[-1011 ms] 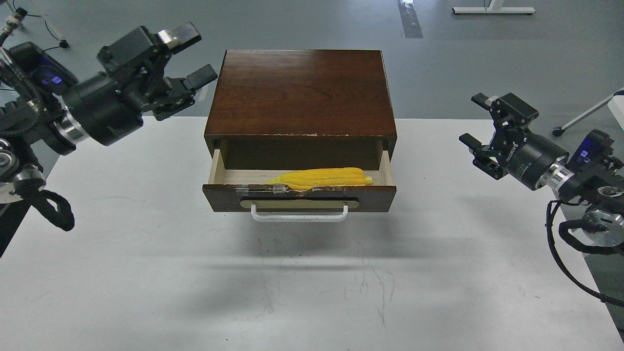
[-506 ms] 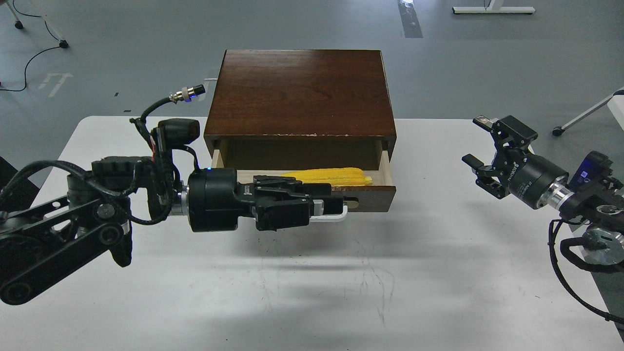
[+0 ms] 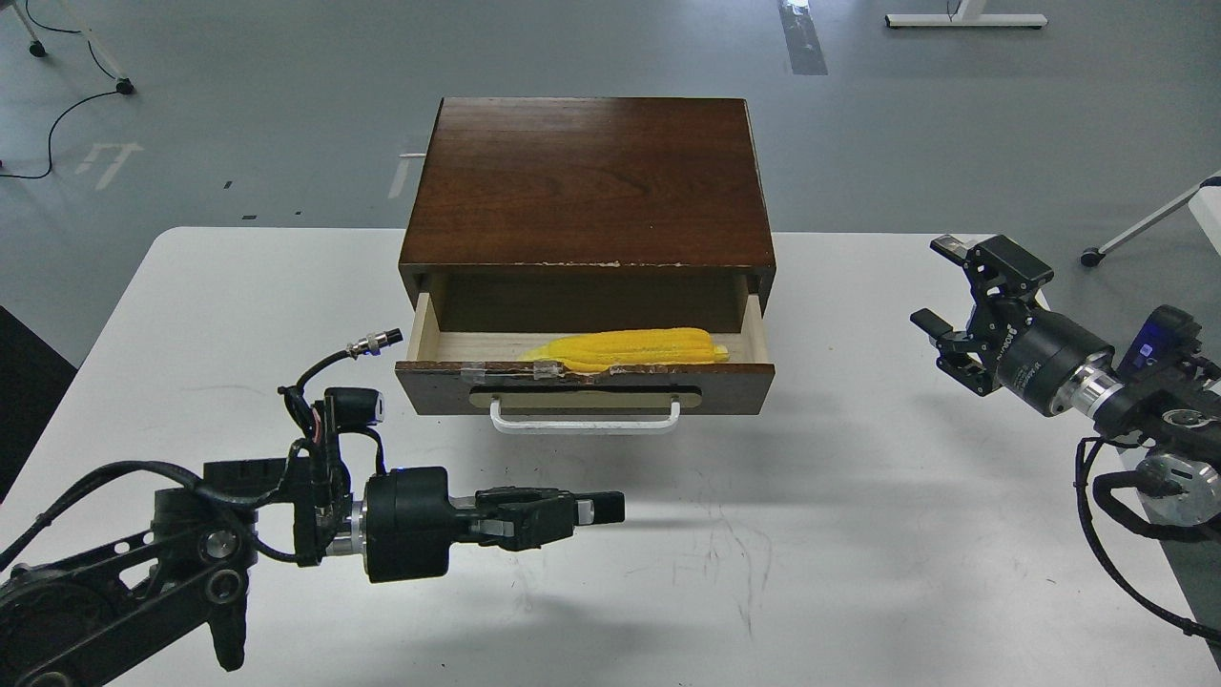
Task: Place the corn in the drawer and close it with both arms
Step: 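Bring the left gripper down in front of the drawer's white handle, then push the drawer front with the left gripper toward the chest until shut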
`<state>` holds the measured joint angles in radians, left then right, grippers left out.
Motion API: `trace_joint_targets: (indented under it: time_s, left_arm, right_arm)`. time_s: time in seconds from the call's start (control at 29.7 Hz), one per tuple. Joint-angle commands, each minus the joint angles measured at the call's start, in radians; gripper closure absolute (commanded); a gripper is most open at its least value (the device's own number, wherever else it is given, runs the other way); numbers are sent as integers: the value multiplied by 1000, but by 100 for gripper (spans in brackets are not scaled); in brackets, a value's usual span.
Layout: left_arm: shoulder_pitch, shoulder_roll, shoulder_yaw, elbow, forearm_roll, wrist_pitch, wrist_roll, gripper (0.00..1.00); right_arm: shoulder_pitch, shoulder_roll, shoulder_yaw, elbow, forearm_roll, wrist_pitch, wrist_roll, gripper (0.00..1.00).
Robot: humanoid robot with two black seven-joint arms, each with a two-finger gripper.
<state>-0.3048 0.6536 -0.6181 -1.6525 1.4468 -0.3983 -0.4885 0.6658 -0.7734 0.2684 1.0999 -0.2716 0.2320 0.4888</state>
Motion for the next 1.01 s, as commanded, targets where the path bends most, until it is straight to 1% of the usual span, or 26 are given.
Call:
trace_joint_targets:
  time_s: [0.0, 0.17, 0.4, 0.51, 0.61, 0.98]
  left_arm:
    - [3, -8, -2, 51, -23, 27, 0, 100]
    - [1, -28, -2, 88, -25, 36, 4, 100]
    - [1, -34, -5, 109, -23, 38, 24, 100]
    - [-2, -43, -6, 126, -23, 62, 34, 100]
    - [-5, -49, -6, 135, -25, 70, 39, 100]
    - [-8, -49, -12, 140, -25, 72, 41, 100]
  right_arm:
    - [0, 0, 0, 0, 0, 0, 0, 3]
    - [-6, 0, 0, 0, 0, 0, 0, 3]
    - [-8, 0, 0, 0, 0, 0, 0, 3]
    - [-9, 5, 0, 0, 0, -3, 0, 3]
    - [-9, 8, 0, 0, 0, -16, 0, 3]
    - [-14, 8, 2, 1, 0, -17, 0, 3]
